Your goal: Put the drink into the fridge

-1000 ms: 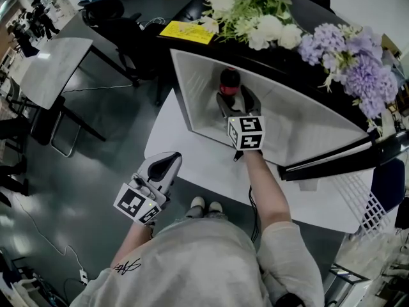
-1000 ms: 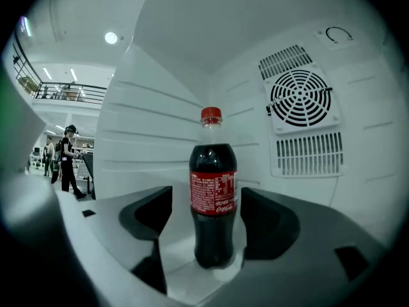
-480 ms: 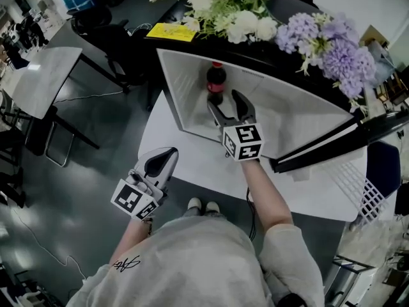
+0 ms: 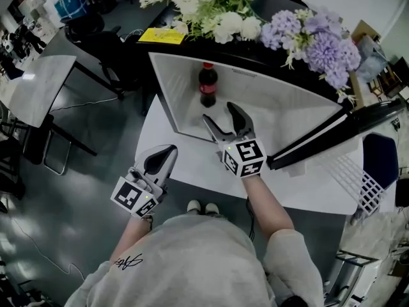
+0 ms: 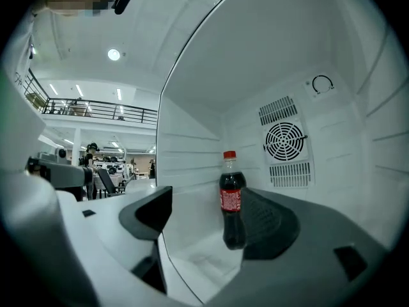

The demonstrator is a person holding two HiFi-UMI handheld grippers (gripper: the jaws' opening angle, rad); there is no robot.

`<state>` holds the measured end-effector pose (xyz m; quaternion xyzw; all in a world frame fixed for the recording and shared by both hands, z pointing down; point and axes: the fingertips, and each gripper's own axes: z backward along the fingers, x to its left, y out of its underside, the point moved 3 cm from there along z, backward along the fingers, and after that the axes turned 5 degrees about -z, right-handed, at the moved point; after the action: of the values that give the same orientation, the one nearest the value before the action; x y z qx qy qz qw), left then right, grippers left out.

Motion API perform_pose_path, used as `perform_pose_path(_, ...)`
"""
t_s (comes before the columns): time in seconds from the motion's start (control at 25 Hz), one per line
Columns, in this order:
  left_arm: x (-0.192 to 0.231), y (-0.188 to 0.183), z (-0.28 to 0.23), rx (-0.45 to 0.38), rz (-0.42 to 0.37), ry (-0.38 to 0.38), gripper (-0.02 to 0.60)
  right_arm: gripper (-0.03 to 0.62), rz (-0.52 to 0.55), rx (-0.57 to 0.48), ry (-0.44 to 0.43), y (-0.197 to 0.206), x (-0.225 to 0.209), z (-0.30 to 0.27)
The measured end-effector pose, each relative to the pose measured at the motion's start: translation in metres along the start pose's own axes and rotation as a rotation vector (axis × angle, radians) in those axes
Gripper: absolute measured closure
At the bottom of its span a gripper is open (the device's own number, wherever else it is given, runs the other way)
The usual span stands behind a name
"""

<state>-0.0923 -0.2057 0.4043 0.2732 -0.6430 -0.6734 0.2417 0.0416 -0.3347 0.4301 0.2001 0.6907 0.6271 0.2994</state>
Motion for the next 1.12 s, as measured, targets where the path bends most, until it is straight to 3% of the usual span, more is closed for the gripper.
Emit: perform_pose_path(1.12,0.001,-0.008,-0.026,-0.025,-0.011,0.083,0.578,0.275,-0.066,-0.056,-0.017,-0.02,0.04,0.071)
